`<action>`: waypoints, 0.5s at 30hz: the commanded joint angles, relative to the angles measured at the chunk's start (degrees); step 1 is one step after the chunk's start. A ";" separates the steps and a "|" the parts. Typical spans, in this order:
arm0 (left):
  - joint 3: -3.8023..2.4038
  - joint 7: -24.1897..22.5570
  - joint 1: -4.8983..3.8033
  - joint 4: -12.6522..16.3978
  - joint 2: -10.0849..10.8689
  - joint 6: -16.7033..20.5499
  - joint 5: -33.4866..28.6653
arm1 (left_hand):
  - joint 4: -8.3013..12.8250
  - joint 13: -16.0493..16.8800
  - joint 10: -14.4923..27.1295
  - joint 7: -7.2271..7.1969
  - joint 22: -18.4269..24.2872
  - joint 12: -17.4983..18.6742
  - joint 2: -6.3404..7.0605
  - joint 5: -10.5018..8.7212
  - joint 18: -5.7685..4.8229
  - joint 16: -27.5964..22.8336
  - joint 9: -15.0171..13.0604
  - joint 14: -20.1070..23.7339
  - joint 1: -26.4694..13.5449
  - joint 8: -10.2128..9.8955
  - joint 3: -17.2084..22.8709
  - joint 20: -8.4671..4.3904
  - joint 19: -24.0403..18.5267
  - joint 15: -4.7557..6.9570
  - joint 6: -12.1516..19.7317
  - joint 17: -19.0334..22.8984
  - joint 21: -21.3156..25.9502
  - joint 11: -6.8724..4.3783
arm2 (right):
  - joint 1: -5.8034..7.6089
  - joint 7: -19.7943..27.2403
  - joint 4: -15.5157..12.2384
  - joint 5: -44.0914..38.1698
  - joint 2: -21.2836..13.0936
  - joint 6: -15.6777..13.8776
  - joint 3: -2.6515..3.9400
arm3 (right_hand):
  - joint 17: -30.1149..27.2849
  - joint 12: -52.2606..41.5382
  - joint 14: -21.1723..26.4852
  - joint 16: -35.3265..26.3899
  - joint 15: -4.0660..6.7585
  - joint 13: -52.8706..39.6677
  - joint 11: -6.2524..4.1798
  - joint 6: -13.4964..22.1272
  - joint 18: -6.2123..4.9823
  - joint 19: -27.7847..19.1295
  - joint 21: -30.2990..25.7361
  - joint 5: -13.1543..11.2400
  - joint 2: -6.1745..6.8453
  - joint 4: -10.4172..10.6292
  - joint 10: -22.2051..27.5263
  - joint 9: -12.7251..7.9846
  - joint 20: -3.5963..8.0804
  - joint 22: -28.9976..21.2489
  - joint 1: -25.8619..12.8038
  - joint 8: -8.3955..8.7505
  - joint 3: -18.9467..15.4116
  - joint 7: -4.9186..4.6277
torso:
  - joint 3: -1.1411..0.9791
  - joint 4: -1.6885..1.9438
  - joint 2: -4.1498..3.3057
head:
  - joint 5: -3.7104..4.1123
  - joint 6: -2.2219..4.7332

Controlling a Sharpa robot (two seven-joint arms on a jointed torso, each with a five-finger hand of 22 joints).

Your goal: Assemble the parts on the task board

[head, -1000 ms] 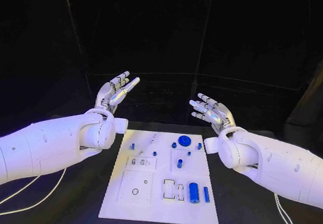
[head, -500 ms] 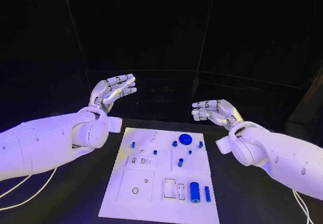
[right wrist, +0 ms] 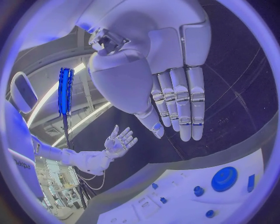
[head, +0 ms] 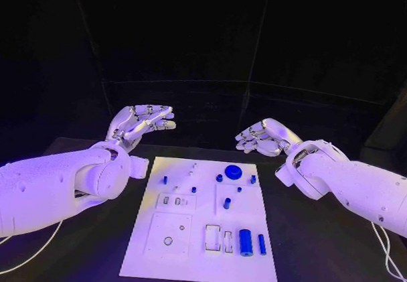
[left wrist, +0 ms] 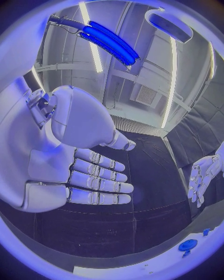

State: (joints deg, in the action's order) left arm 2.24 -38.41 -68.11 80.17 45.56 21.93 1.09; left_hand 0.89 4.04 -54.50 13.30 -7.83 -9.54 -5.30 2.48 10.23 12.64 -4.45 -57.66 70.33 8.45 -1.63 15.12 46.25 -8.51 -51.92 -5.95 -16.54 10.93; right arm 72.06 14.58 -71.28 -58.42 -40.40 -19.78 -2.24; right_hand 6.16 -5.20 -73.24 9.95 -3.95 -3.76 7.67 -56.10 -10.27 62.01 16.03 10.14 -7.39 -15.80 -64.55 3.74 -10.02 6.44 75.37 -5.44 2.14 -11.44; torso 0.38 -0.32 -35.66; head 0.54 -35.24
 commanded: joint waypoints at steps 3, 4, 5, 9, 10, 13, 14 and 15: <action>-0.02 0.02 -0.05 4.80 1.92 -2.65 4.11 | 0.77 -0.13 -1.45 0.51 0.06 0.13 -0.30 0.26 0.35 0.03 0.21 -1.35 0.64 0.21 -0.10 -0.31 0.91 0.29 -1.33 -0.04 -0.39 -0.21 | 0.68 -6.65 -1.00 -20.36 0.19 3.03 0.05 | 6.19 1.36 -13.41 7.73 4.02 -0.04 -2.53 -3.10 -0.17 10.60 9.68 2.13 2.31 -0.62 -5.76 0.03 5.03 4.69 0.67 1.22 0.93 1.68 | 0.26 0.45 -2.20 | 0.36 0.37; -0.02 0.03 -0.05 4.96 1.99 -2.73 4.18 | 0.80 -0.14 -1.54 0.48 0.07 0.14 -0.31 0.25 0.35 0.03 0.22 -1.43 0.66 0.19 -0.10 -0.33 0.96 0.32 -1.39 -0.04 -0.40 -0.23 | 0.69 -6.77 -1.02 -20.77 0.22 3.12 0.05 | 6.46 1.41 -13.35 8.15 4.08 -0.03 -2.58 -3.11 -0.14 10.70 9.92 2.04 2.35 -0.64 -5.77 0.03 5.07 4.82 0.60 1.27 0.96 1.70 | 0.23 0.53 -2.38 | 0.35 0.30; -0.02 0.01 -0.05 5.42 2.20 -2.99 4.38 | 0.92 -0.13 -1.80 0.41 0.08 0.16 -0.32 0.26 0.36 0.03 0.26 -1.68 0.70 0.16 -0.10 -0.41 1.11 0.38 -1.57 -0.06 -0.44 -0.33 | 0.73 -7.13 -1.08 -22.05 0.36 3.39 0.05 | 7.57 1.62 -13.22 9.83 4.26 0.01 -2.73 -3.13 -0.04 11.04 10.82 1.64 2.49 -0.67 -5.81 0.02 5.23 5.35 0.31 1.45 1.05 1.79 | 0.22 0.60 -2.58 | 0.17 0.19; -0.02 -0.40 -0.04 7.31 2.96 -4.34 5.24 | 1.62 0.13 -5.07 -0.67 -0.32 -0.34 -0.15 0.28 0.38 1.72 0.35 -5.74 0.66 0.26 -0.32 -1.56 3.60 1.73 -3.54 -1.05 -1.74 -1.51 | 0.88 -9.22 -1.19 -29.23 1.36 5.19 0.07 | 11.17 1.78 -13.45 15.61 4.46 0.11 -2.90 -2.84 0.01 11.99 13.83 0.57 2.68 -0.39 -4.71 -0.01 5.51 7.11 -1.16 1.79 1.36 2.25 | 0.17 0.80 -3.44 | 0.02 0.31; -0.02 -0.45 -0.04 7.58 3.06 -4.54 5.35 | 1.71 0.12 -5.30 -0.73 -0.33 -0.28 -0.14 0.26 0.39 1.77 0.39 -5.93 0.65 0.20 -0.34 -1.66 3.76 1.80 -3.69 -1.13 -1.82 -1.59 | 0.90 -9.65 -1.16 -30.70 1.63 5.68 0.08 | 11.88 1.73 -13.48 16.79 4.51 0.11 -2.92 -2.65 -0.01 12.27 14.47 0.34 2.86 -0.39 -4.14 -0.02 5.54 7.47 -1.43 1.81 1.34 2.36 | 0.18 0.84 -3.74 | 0.15 0.42; -0.02 -0.45 -0.04 8.12 3.17 -4.98 5.54 | 1.86 0.10 -5.54 -0.81 -0.34 -0.20 -0.21 0.29 0.37 1.80 0.42 -6.09 0.72 0.13 -0.30 -1.75 3.92 1.87 -3.87 -1.20 -1.88 -1.67 | 0.93 -10.60 -1.04 -33.75 2.27 6.88 0.09 | 14.99 1.59 -13.10 21.60 4.66 -0.02 -2.94 -2.34 0.01 12.35 17.20 0.07 3.12 -0.45 -3.22 0.03 5.54 9.15 -2.05 1.74 1.79 2.62 | 0.26 0.88 -4.32 | 0.40 0.68; -0.02 -0.43 -0.04 8.32 3.18 -5.10 5.59 | 1.90 0.09 -5.63 -0.83 -0.34 -0.16 -0.25 0.29 0.37 1.80 0.44 -6.14 0.73 0.10 -0.28 -1.78 3.98 1.89 -3.94 -1.23 -1.91 -1.69 | 0.94 -10.89 -0.99 -34.66 2.49 7.27 0.09 | 15.58 1.57 -13.03 22.48 4.67 -0.03 -2.96 -2.28 -0.01 12.43 17.85 0.00 3.22 -0.46 -3.01 0.03 5.54 9.54 -2.16 1.74 1.87 2.63 | 0.28 0.90 -4.40 | 0.48 0.70; -0.02 -0.42 -0.04 8.44 3.17 -5.16 5.61 | 1.94 0.08 -5.70 -0.85 -0.34 -0.13 -0.28 0.29 0.37 1.81 0.45 -6.20 0.75 0.07 -0.27 -1.81 4.03 1.92 -4.00 -1.26 -1.93 -1.71 | 0.94 -11.04 -0.96 -35.14 2.62 7.46 0.09 | 16.03 1.58 -13.08 23.18 4.62 -0.03 -2.91 -2.22 -0.08 12.54 18.34 -0.02 3.25 -0.47 -2.77 0.02 5.59 9.83 -2.20 1.75 1.95 2.71 | 0.28 0.91 -4.53 | 0.53 0.69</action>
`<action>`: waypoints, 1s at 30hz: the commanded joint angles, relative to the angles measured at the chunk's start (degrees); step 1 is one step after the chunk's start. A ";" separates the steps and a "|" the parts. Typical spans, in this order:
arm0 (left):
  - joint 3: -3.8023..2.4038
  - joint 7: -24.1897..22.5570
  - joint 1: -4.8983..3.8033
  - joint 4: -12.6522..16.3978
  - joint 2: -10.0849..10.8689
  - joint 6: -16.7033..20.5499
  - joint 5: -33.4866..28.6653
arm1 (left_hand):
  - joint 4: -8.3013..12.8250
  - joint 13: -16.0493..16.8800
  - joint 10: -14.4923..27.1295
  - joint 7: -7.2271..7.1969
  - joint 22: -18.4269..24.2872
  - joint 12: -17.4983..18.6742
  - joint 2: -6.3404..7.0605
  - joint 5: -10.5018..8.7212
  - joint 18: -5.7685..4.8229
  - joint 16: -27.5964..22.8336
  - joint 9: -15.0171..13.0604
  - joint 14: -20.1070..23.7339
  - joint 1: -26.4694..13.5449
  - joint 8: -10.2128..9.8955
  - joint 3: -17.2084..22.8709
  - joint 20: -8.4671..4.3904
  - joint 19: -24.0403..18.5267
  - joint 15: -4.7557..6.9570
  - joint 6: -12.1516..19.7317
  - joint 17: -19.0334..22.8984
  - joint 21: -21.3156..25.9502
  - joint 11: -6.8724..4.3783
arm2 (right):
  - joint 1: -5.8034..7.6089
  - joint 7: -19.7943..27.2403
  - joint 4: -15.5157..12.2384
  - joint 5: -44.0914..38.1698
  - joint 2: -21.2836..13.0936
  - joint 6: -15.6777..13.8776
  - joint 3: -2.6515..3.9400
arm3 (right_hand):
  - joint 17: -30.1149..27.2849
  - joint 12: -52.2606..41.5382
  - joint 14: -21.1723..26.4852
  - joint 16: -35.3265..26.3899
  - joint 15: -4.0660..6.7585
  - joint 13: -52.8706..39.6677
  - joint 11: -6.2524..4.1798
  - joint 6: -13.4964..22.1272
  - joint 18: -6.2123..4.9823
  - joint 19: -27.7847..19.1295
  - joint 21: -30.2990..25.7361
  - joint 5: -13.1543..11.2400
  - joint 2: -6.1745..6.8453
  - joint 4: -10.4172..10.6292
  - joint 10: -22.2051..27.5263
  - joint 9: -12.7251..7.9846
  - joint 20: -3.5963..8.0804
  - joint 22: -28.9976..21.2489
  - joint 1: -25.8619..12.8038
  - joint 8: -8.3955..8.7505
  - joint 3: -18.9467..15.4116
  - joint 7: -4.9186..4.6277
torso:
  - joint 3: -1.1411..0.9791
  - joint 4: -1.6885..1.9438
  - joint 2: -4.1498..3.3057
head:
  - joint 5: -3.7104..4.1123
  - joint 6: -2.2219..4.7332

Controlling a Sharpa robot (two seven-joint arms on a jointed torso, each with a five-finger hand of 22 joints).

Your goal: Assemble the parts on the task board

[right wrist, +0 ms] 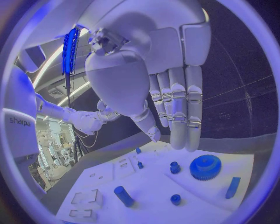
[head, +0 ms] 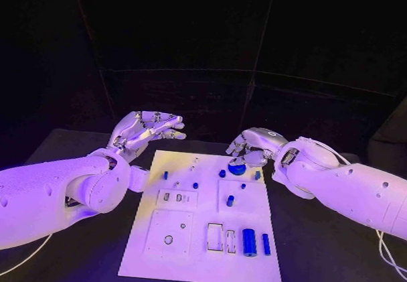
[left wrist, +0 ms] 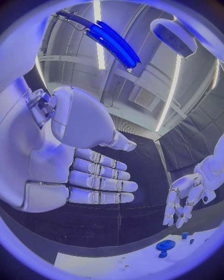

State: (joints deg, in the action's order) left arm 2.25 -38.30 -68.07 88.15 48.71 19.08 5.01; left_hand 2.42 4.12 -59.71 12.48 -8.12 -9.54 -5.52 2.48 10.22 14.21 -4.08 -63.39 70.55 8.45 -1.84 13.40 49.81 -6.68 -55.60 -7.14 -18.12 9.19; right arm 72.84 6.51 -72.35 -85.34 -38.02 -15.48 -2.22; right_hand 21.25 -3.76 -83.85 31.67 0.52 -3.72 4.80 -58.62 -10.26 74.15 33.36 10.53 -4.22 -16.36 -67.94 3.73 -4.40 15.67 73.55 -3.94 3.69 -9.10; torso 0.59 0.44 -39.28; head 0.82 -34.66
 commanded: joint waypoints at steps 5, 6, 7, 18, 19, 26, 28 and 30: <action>-0.02 -0.33 -0.08 1.29 0.00 -2.78 1.78 | 0.52 -0.03 -0.69 -0.09 -0.06 0.00 -0.20 0.28 0.36 0.28 0.12 -0.69 0.54 -0.04 -0.01 -0.18 0.65 0.16 -0.47 -0.16 -0.43 -0.04 | 0.17 -3.66 0.73 -10.37 1.39 4.38 0.08 | 3.89 0.08 -2.00 6.06 0.19 -0.14 -0.07 0.90 -0.04 0.20 4.11 -0.41 0.33 0.13 1.69 0.02 -0.15 2.56 -0.67 0.25 0.99 0.36 | -0.06 0.08 -1.44 | 0.32 0.43; -0.02 -0.30 -0.08 1.42 0.02 -2.81 1.78 | 0.53 -0.04 -0.71 -0.09 -0.06 0.02 -0.20 0.28 0.36 0.29 0.12 -0.70 0.53 -0.05 -0.02 -0.18 0.67 0.17 -0.48 -0.17 -0.43 -0.04 | 0.18 -3.74 0.82 -10.57 1.54 4.54 0.08 | 4.12 0.09 -1.89 6.40 0.13 -0.13 0.03 0.96 -0.09 0.11 4.38 -0.41 0.38 0.12 1.84 0.02 -0.12 2.74 -0.69 0.26 1.04 0.41 | -0.08 0.06 -1.57 | 0.35 0.50; -0.02 -0.26 -0.08 1.66 0.05 -2.87 1.79 | 0.53 -0.04 -0.72 -0.09 -0.06 0.03 -0.20 0.28 0.36 0.29 0.13 -0.72 0.52 -0.06 -0.02 -0.19 0.68 0.18 -0.49 -0.18 -0.44 -0.04 | 0.17 -3.89 1.03 -10.86 1.86 4.82 0.08 | 4.44 0.15 -1.85 6.91 0.16 -0.11 0.06 1.15 -0.05 0.04 4.75 -0.41 0.41 0.12 2.15 0.01 -0.18 2.98 -0.68 0.30 1.13 0.39 | -0.08 0.06 -1.76 | 0.39 0.54; -0.03 -0.02 -0.09 2.69 0.34 -2.70 1.33 | 0.57 -0.08 -0.72 -0.05 -0.05 0.16 -0.15 0.28 0.35 0.28 0.17 -0.79 0.44 -0.18 -0.08 -0.23 0.77 0.19 -0.46 -0.22 -0.47 -0.02 | 0.16 -4.36 3.08 -11.83 4.03 5.92 0.07 | 23.49 -0.07 -2.32 26.32 -0.20 -0.28 0.48 2.27 1.61 2.29 19.02 -0.14 0.60 0.32 3.66 0.05 -0.92 18.06 -1.23 0.20 2.27 0.24 | -0.19 0.37 -2.79 | 0.89 0.76; -0.03 0.00 -0.09 2.71 0.37 -2.69 1.31 | 0.58 -0.08 -0.72 -0.05 -0.05 0.18 -0.16 0.28 0.35 0.28 0.17 -0.80 0.44 -0.19 -0.08 -0.23 0.78 0.19 -0.45 -0.22 -0.47 -0.02 | 0.16 -4.38 3.17 -11.84 4.12 5.96 0.07 | 24.57 -0.07 -2.31 27.46 -0.21 -0.29 0.49 2.29 1.76 2.45 20.12 -0.17 0.58 0.33 3.67 0.05 -0.98 19.31 -1.27 0.20 2.38 0.18 | -0.22 0.39 -2.89 | 0.87 0.75; -0.03 0.21 -0.10 2.98 0.55 -2.70 1.13 | 0.60 -0.11 -0.69 -0.02 -0.04 0.26 -0.16 0.29 0.34 0.25 0.20 -0.79 0.42 -0.27 -0.09 -0.24 0.80 0.19 -0.42 -0.23 -0.48 0.00 | 0.15 -4.45 3.97 -11.92 4.98 6.68 0.07 | 28.31 -0.09 -2.01 31.51 -0.39 -0.29 0.47 2.30 2.16 2.72 24.02 -0.19 0.40 0.26 3.65 0.06 -1.13 23.65 -1.19 0.18 3.15 0.11 | -0.23 0.37 -3.34 | 0.67 0.71; -0.03 0.28 -0.10 3.08 0.57 -2.74 1.10 | 0.60 -0.11 -0.69 -0.02 -0.04 0.26 -0.16 0.29 0.34 0.25 0.20 -0.79 0.42 -0.27 -0.09 -0.24 0.80 0.19 -0.42 -0.23 -0.48 0.00 | 0.14 -4.43 4.25 -11.94 5.26 7.01 0.06 | 28.77 -0.09 -1.93 32.12 -0.41 -0.29 0.48 2.23 2.19 2.65 24.55 -0.20 0.33 0.25 3.61 0.07 -1.16 24.15 -1.18 0.16 3.39 0.10 | -0.25 0.36 -3.39 | 0.57 0.63; -0.03 0.34 -0.11 3.14 0.58 -2.76 1.08 | 0.60 -0.11 -0.69 -0.02 -0.04 0.26 -0.16 0.29 0.34 0.25 0.20 -0.79 0.42 -0.27 -0.09 -0.24 0.80 0.19 -0.42 -0.23 -0.48 0.00 | 0.13 -4.40 4.44 -11.95 5.47 7.38 0.05 | 29.43 -0.13 -1.92 32.81 -0.41 -0.30 0.48 2.15 2.28 2.74 25.32 -0.21 0.23 0.27 3.47 0.07 -1.18 25.07 -1.18 0.14 3.61 0.11 | -0.29 0.36 -3.57 | 0.53 0.63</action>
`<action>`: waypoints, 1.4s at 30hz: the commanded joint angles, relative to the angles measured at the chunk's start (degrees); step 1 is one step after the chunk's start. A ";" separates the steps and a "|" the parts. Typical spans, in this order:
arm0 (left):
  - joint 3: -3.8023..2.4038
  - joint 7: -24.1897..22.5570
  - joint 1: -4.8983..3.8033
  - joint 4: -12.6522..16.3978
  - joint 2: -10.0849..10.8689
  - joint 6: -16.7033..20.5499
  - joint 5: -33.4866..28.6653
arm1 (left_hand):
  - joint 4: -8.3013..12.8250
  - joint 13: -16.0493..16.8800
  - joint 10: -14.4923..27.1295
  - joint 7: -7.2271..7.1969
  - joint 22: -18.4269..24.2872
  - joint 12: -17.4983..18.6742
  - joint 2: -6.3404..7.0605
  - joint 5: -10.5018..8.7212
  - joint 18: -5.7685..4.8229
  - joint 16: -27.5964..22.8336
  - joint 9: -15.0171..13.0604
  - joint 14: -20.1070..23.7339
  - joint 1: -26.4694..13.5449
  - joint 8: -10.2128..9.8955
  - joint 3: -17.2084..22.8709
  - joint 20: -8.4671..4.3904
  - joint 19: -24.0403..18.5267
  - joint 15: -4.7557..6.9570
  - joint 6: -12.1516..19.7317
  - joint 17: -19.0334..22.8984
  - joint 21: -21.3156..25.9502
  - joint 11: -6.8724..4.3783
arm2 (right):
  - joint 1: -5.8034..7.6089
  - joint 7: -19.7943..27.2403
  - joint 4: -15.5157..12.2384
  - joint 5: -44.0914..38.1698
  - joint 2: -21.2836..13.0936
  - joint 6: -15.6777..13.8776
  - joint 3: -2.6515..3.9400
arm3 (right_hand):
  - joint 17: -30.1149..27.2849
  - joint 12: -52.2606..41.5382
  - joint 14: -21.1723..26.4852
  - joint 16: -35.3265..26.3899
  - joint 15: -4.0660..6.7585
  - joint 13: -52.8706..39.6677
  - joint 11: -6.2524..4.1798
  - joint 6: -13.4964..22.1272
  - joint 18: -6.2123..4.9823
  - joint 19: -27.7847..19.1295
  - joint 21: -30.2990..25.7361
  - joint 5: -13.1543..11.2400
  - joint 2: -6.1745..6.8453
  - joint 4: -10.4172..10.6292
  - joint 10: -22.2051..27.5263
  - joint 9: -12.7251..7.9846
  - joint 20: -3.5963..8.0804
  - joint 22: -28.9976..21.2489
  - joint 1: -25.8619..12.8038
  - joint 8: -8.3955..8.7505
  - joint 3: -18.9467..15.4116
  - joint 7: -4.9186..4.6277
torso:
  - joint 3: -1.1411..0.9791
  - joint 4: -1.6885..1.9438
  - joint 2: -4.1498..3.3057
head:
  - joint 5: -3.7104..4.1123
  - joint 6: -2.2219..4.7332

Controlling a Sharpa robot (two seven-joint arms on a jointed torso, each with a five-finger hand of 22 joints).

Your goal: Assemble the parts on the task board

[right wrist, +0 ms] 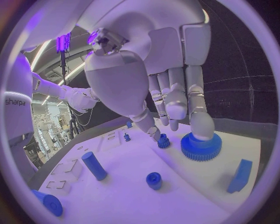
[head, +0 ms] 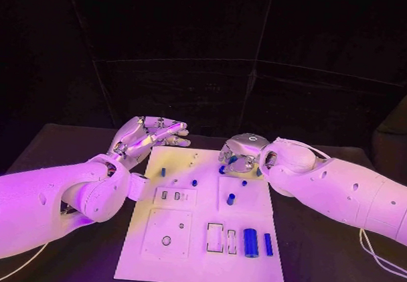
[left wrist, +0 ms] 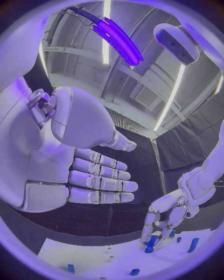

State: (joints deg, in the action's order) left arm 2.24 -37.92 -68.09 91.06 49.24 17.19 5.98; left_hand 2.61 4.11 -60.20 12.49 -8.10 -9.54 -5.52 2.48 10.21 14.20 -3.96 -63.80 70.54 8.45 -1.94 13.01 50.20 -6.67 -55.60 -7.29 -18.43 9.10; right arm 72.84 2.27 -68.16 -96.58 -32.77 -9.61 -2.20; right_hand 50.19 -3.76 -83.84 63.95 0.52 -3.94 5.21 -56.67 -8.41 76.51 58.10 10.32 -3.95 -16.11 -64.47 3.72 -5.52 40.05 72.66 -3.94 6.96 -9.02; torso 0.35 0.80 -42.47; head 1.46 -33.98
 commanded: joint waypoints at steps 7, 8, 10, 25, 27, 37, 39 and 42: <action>-0.03 0.17 -0.10 0.25 0.14 -0.91 0.09 | 0.46 -0.15 -0.12 0.04 -0.04 0.46 -0.22 0.29 0.33 0.18 0.13 -0.36 0.38 -0.44 0.01 0.13 0.47 0.16 -0.33 -0.10 -0.18 0.14 | 0.12 0.03 0.59 -0.72 0.48 2.45 0.02 | 2.52 -0.23 -1.94 2.82 -0.41 -0.10 0.04 -0.27 0.88 0.87 3.45 0.04 -0.34 0.12 -0.75 0.13 -0.14 4.18 -0.56 0.03 1.20 -0.06 | -0.11 0.04 -0.71 | -0.10 -0.05; -0.03 0.20 -0.10 0.21 0.15 -0.91 0.08 | 0.46 -0.15 -0.12 0.04 -0.04 0.46 -0.22 0.29 0.33 0.18 0.13 -0.36 0.38 -0.44 0.01 0.13 0.47 0.16 -0.33 -0.10 -0.18 0.14 | 0.12 0.04 0.61 -0.72 0.49 2.51 0.02 | 2.62 -0.23 -1.93 2.96 -0.41 -0.09 0.04 -0.36 0.90 0.87 3.63 0.04 -0.39 0.11 -0.82 0.14 -0.15 4.38 -0.56 0.01 1.30 -0.07 | -0.10 0.03 -0.73 | -0.12 -0.05; -0.03 0.26 -0.11 0.14 0.16 -0.92 0.08 | 0.46 -0.15 -0.12 0.04 -0.04 0.46 -0.22 0.29 0.33 0.18 0.13 -0.36 0.38 -0.44 0.01 0.13 0.47 0.16 -0.33 -0.10 -0.18 0.14 | 0.11 0.07 0.67 -0.73 0.51 2.69 0.01 | 2.87 -0.25 -1.89 3.30 -0.41 -0.09 0.02 -0.63 0.94 0.88 4.03 0.02 -0.54 0.11 -1.02 0.16 -0.16 4.83 -0.54 -0.06 1.59 -0.07 | -0.12 0.05 -0.74 | -0.14 -0.12; -0.03 0.62 -0.14 0.01 0.27 -1.05 -0.48 | 0.46 -0.20 -0.01 0.13 -0.01 0.70 -0.30 0.28 0.31 0.11 0.18 -0.37 0.24 -0.64 -0.02 0.12 0.52 0.13 -0.23 -0.14 -0.18 0.22 | 0.09 0.14 0.75 -0.95 0.77 3.24 0.01 | 4.38 -0.25 -1.47 5.84 -0.17 -0.06 -0.36 -3.97 1.38 0.95 7.78 -1.11 -2.36 -0.01 -3.60 0.32 -0.04 9.07 -0.10 -0.53 7.04 0.01 | -0.09 0.15 -0.88 | -0.09 -0.35; -0.03 0.67 -0.15 0.03 0.30 -1.01 -0.50 | 0.46 -0.22 0.02 0.14 0.00 0.75 -0.33 0.29 0.31 0.10 0.19 -0.38 0.23 -0.68 -0.02 0.12 0.54 0.12 -0.21 -0.15 -0.18 0.24 | 0.09 0.25 0.75 -0.96 0.78 2.96 0.01 | 4.40 -0.21 -1.44 5.96 -0.16 -0.05 -0.35 -4.09 1.39 0.90 7.93 -1.07 -2.30 -0.03 -3.68 0.31 -0.04 9.20 -0.10 -0.50 7.45 0.02 | -0.09 0.12 -0.90 | -0.16 -0.47; -0.03 0.86 -0.17 -0.15 0.56 -1.01 -0.60 | 0.50 -0.24 0.07 0.17 0.00 0.92 -0.50 0.29 0.30 0.09 0.20 -0.45 0.23 -0.82 0.04 0.11 0.63 0.12 -0.17 -0.19 -0.22 0.27 | 0.09 0.33 -0.49 0.87 0.11 -3.16 0.04 | 4.77 -0.32 -1.33 6.90 0.07 -0.21 -0.77 -5.64 1.59 0.96 9.57 -1.32 -1.59 0.34 -5.18 0.47 0.17 11.12 -0.66 -0.67 9.89 0.36 | -0.10 0.10 -0.84 | -0.56 -0.51; -0.03 0.90 -0.18 -0.19 0.62 -1.02 -0.80 | 0.50 -0.24 0.07 0.17 0.00 0.92 -0.50 0.29 0.30 0.09 0.20 -0.45 0.24 -0.82 0.05 0.11 0.63 0.12 -0.17 -0.20 -0.22 0.27 | 0.10 0.13 -0.65 1.87 0.08 -4.16 0.05 | 4.46 -0.11 -1.23 6.83 0.00 -0.14 -0.70 -5.50 1.62 0.89 9.72 -1.96 -1.13 0.75 -4.97 0.41 0.13 11.24 -1.37 -0.48 9.92 0.33 | -0.07 0.09 -0.82 | -0.64 -0.38; -0.03 0.96 -0.18 -0.31 0.59 -1.09 -1.13 | 0.50 -0.24 0.07 0.17 0.00 0.92 -0.50 0.29 0.30 0.09 0.20 -0.45 0.24 -0.82 0.05 0.11 0.63 0.12 -0.17 -0.20 -0.22 0.27 | 0.11 -0.36 -0.57 2.71 0.34 -5.48 0.07 | 4.34 -0.01 -1.16 6.86 -0.04 -0.10 -0.63 -5.42 1.64 0.82 9.86 -2.36 -0.84 1.19 -4.85 0.38 0.08 11.37 -1.96 -0.33 10.02 0.32 | -0.05 0.24 -0.87 | -0.64 -0.27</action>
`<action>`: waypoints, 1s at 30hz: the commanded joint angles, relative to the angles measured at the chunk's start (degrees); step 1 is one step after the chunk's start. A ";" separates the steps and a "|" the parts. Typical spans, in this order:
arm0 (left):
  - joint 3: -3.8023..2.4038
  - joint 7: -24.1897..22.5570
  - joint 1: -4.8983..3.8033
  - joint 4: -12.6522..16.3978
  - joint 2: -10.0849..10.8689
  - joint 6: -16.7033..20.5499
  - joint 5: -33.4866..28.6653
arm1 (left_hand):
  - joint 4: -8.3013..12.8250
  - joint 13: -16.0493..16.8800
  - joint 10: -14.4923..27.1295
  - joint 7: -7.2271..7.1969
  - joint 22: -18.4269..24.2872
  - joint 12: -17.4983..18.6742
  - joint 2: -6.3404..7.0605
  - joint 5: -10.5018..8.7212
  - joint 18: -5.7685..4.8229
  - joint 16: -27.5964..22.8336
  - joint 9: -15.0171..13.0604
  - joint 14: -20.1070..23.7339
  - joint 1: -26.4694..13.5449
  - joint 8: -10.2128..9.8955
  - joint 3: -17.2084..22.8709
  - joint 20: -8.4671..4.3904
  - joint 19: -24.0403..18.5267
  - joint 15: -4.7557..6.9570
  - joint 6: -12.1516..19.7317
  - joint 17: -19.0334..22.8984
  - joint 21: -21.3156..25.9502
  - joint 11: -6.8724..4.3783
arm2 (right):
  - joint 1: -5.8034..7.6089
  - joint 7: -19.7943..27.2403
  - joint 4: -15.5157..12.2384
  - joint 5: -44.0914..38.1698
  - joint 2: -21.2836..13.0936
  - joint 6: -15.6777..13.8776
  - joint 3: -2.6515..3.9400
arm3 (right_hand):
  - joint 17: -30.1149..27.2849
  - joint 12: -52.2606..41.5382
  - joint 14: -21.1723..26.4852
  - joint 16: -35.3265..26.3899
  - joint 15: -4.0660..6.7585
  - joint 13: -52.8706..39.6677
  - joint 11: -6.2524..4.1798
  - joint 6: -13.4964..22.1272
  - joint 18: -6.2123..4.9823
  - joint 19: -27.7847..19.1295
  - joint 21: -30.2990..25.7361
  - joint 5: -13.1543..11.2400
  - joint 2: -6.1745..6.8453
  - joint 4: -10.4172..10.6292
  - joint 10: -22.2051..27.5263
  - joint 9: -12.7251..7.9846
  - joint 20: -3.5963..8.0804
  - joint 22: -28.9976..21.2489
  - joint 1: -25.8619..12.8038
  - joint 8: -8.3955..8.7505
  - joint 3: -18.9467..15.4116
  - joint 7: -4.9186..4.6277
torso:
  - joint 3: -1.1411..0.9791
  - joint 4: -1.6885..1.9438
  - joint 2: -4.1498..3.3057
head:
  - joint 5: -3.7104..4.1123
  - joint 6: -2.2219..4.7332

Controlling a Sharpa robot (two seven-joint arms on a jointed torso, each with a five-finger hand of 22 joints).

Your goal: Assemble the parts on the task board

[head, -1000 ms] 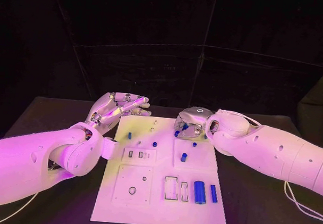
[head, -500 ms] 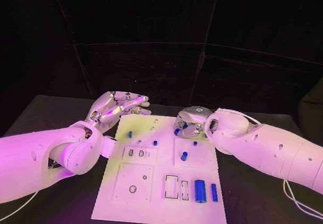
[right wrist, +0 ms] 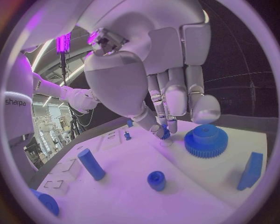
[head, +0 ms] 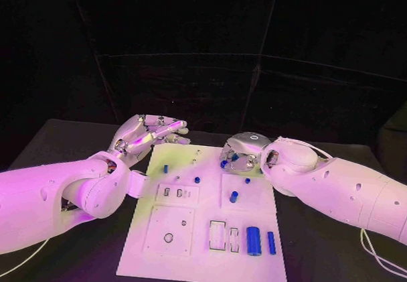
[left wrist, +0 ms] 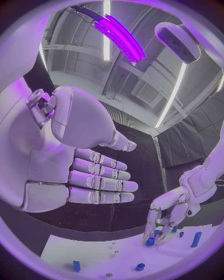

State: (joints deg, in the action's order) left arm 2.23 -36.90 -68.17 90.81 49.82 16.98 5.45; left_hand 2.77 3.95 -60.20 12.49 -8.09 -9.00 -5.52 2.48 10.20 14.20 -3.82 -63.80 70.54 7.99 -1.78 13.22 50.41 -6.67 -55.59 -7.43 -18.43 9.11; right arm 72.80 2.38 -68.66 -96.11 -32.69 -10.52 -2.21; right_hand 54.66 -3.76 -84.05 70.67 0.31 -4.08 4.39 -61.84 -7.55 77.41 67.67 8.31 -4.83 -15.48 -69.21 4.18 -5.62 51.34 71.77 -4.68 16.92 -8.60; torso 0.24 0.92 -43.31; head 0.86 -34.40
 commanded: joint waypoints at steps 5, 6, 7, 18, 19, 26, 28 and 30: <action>-0.02 0.00 -0.11 -0.30 -0.13 -1.00 -0.87 | 0.35 -0.08 0.07 0.17 -0.01 0.39 -0.50 0.29 0.32 0.09 0.06 -0.46 0.24 -0.36 -0.11 -0.09 0.43 0.12 -0.18 -0.05 -0.22 0.26 | 0.16 -1.47 1.18 2.91 1.58 -6.76 0.11 | -0.10 0.01 -0.94 0.24 0.17 0.05 0.19 -0.26 0.77 -0.13 0.38 -0.60 0.21 0.82 -0.09 -0.08 0.16 0.15 -1.34 0.47 0.17 -0.10 | -0.07 0.24 -0.22 | -0.32 0.39; -0.02 -0.02 -0.11 -0.34 -0.16 -1.01 -0.90 | 0.37 -0.08 0.06 0.17 0.00 0.41 -0.54 0.29 0.32 0.09 0.06 -0.47 0.26 -0.38 -0.09 -0.10 0.45 0.12 -0.19 -0.06 -0.23 0.26 | 0.16 -1.59 1.51 2.97 1.88 -7.06 0.11 | -0.10 0.01 -0.94 0.24 0.17 0.05 0.19 -0.26 0.77 -0.13 0.38 -0.60 0.21 0.82 -0.09 -0.08 0.16 0.15 -1.34 0.47 0.17 -0.10 | -0.06 0.32 -0.28 | -0.33 0.46; -0.02 -0.05 -0.11 -0.40 -0.19 -1.00 -0.92 | 0.42 -0.08 0.06 0.17 0.00 0.48 -0.64 0.29 0.32 0.08 0.06 -0.51 0.30 -0.43 -0.03 -0.10 0.48 0.12 -0.20 -0.08 -0.24 0.26 | 0.16 -1.71 1.95 3.03 2.29 -7.41 0.11 | -0.10 0.01 -0.94 0.24 0.17 0.05 0.19 -0.26 0.77 -0.13 0.38 -0.60 0.21 0.82 -0.09 -0.08 0.16 0.15 -1.34 0.47 0.17 -0.10 | -0.04 0.43 -0.32 | -0.27 0.54; -0.02 -0.16 -0.14 -0.56 -0.14 -0.87 -1.40 | 0.47 -0.08 0.02 0.16 0.01 0.53 -0.73 0.29 0.32 0.07 0.05 -0.55 0.35 -0.47 0.03 -0.11 0.52 0.13 -0.23 -0.11 -0.25 0.25 | 0.18 -2.27 5.23 3.21 5.75 -9.12 0.14 | -0.13 0.05 -0.92 0.29 0.17 0.07 0.19 -0.18 0.77 -0.16 0.47 -0.76 0.32 0.94 -0.01 -0.11 0.16 0.24 -1.41 0.56 0.35 -0.12 | 0.11 1.06 -1.10 | -0.07 0.90; -0.02 -0.16 -0.15 -0.55 -0.14 -0.87 -1.42 | 0.47 -0.08 0.02 0.16 0.01 0.53 -0.73 0.29 0.32 0.07 0.05 -0.55 0.35 -0.47 0.03 -0.11 0.52 0.13 -0.23 -0.11 -0.25 0.25 | 0.18 -2.38 5.49 3.21 6.11 -9.37 0.14 | -0.14 0.06 -0.91 0.30 0.16 0.08 0.21 -0.15 0.76 -0.19 0.46 -0.77 0.37 0.98 0.03 -0.11 0.15 0.20 -1.45 0.58 0.38 -0.14 | 0.12 1.07 -1.17 | -0.07 0.97; -0.02 -0.15 -0.21 -0.46 -0.13 -0.86 -1.49 | 0.53 -0.08 -0.01 0.14 0.02 0.58 -0.81 0.29 0.32 0.07 0.05 -0.58 0.41 -0.50 0.08 -0.12 0.56 0.14 -0.26 -0.13 -0.26 0.24 | 0.19 -2.82 6.73 3.23 7.86 -9.96 0.15 | -0.15 0.08 -0.91 0.31 0.16 0.08 0.23 -0.12 0.75 -0.22 0.45 -0.79 0.41 1.02 0.07 -0.12 0.15 0.17 -1.50 0.61 0.42 -0.16 | 0.31 1.28 -1.67 | 0.01 1.22; -0.02 -0.14 -0.24 -0.44 -0.13 -0.86 -1.50 | 0.53 -0.08 -0.01 0.14 0.02 0.58 -0.81 0.29 0.32 0.07 0.05 -0.58 0.41 -0.50 0.08 -0.12 0.56 0.14 -0.26 -0.13 -0.26 0.24 | 0.20 -3.01 6.92 3.19 8.13 -10.10 0.16 | -0.15 0.08 -0.91 0.31 0.16 0.08 0.23 -0.12 0.75 -0.22 0.45 -0.79 0.41 1.02 0.07 -0.12 0.15 0.17 -1.50 0.61 0.42 -0.16 | 0.37 1.34 -1.80 | 0.06 1.30; -0.02 -0.12 -0.26 -0.43 -0.12 -0.87 -1.50 | 0.53 -0.08 -0.01 0.14 0.02 0.58 -0.81 0.29 0.32 0.07 0.05 -0.58 0.41 -0.50 0.08 -0.12 0.56 0.14 -0.26 -0.13 -0.26 0.24 | 0.20 -3.30 7.03 3.01 8.34 -10.48 0.16 | -0.15 0.08 -0.91 0.31 0.16 0.08 0.23 -0.12 0.75 -0.22 0.45 -0.79 0.41 1.02 0.07 -0.12 0.15 0.17 -1.50 0.61 0.42 -0.16 | 0.41 1.38 -1.91 | 0.05 1.33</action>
State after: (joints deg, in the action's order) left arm 2.23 -36.74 -68.33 90.28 49.70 16.87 4.11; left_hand 2.93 3.96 -60.19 12.49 -8.09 -8.66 -5.79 2.48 10.19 14.20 -3.83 -64.00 70.81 7.77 -1.62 13.04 50.59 -6.46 -55.59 -7.48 -18.43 9.11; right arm 72.83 -0.22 -61.74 -93.12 -24.43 -19.28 -2.11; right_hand 54.57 -3.76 -84.04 70.67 0.31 -4.07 4.40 -61.81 -7.56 77.40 67.88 7.79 -4.53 -14.68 -69.21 3.97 -5.62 51.51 70.70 -3.97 17.34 -8.62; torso 0.55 2.18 -44.95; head 0.89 -33.11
